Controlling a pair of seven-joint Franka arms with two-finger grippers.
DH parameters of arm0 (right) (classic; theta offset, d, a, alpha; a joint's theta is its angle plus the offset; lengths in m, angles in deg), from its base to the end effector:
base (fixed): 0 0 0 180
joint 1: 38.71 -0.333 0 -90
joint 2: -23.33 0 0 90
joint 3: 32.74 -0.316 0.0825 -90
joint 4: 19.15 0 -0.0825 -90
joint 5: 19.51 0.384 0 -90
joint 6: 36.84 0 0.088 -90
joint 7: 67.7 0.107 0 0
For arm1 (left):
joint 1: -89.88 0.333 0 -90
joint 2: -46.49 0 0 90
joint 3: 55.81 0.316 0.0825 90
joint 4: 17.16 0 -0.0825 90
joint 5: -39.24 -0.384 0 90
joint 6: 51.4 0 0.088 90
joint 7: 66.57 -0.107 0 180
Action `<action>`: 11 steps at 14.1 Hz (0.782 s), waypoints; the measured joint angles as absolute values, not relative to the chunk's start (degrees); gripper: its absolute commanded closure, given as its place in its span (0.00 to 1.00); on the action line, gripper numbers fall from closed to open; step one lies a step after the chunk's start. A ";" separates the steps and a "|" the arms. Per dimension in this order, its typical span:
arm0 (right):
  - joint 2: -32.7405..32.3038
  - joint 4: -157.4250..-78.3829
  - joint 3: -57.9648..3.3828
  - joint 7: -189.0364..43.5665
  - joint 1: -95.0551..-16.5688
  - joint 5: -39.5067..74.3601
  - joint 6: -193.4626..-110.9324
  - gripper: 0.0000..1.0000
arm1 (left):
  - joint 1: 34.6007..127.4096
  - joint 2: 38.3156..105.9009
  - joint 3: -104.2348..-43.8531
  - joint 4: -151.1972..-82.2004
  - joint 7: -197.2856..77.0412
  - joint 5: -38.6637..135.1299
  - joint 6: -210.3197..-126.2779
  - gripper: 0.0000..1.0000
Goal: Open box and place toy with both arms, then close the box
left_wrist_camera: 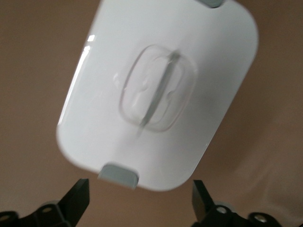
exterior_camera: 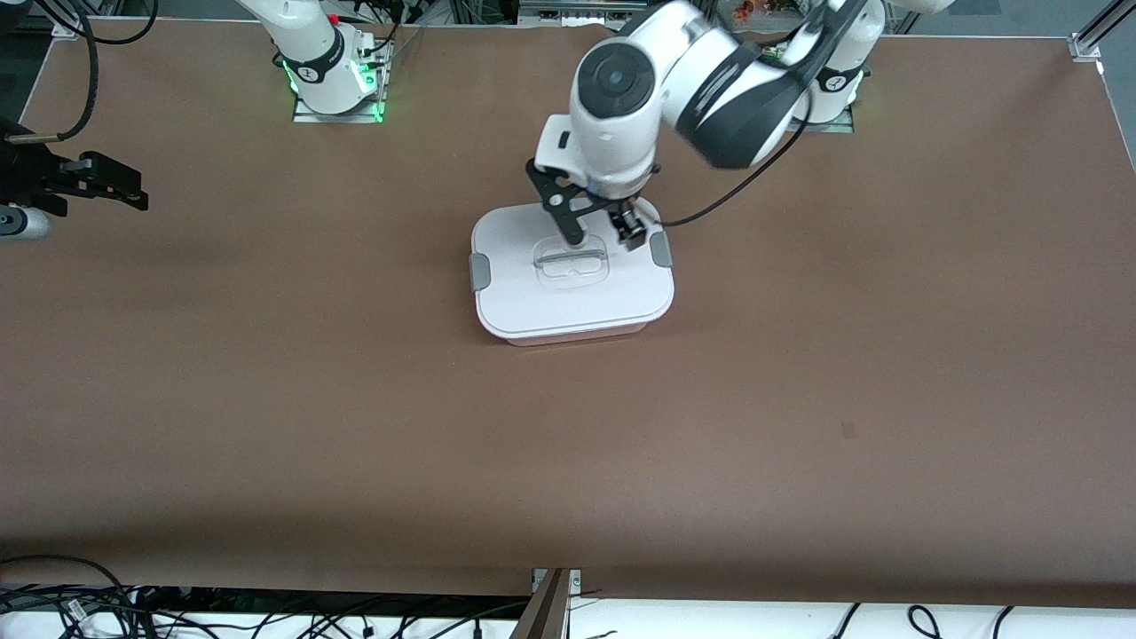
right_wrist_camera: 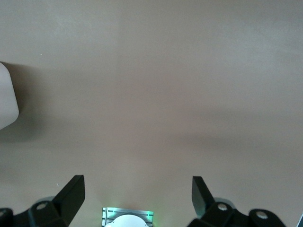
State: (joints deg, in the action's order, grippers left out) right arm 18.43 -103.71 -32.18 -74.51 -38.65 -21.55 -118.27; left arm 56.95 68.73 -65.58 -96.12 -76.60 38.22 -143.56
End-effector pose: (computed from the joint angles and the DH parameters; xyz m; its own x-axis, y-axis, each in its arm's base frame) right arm 0.5645 -0.0101 0.6088 0.9844 0.1025 -0.1429 0.1064 -0.9941 0.0196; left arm 0.4968 -0.4316 0.4840 0.5997 -0.7876 -0.1413 -0.7872 -0.6124 0.0725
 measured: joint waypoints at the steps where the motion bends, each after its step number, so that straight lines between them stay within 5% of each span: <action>1: 18.43 -103.71 -32.18 -74.51 -38.65 -21.55 -118.27 0.00 | 57.28 66.77 -63.69 -95.98 -74.64 36.96 -141.67 0.00; 6: 18.34 -103.71 -32.19 -74.51 -38.65 -21.55 -118.28 0.00 | 65.09 57.90 -55.87 -93.28 -65.76 35.70 -132.23 0.00; 11: 18.32 -103.69 -32.20 -74.51 -38.65 -21.55 -118.33 0.00 | 71.64 56.13 -50.46 -94.13 -59.98 35.75 -134.56 0.00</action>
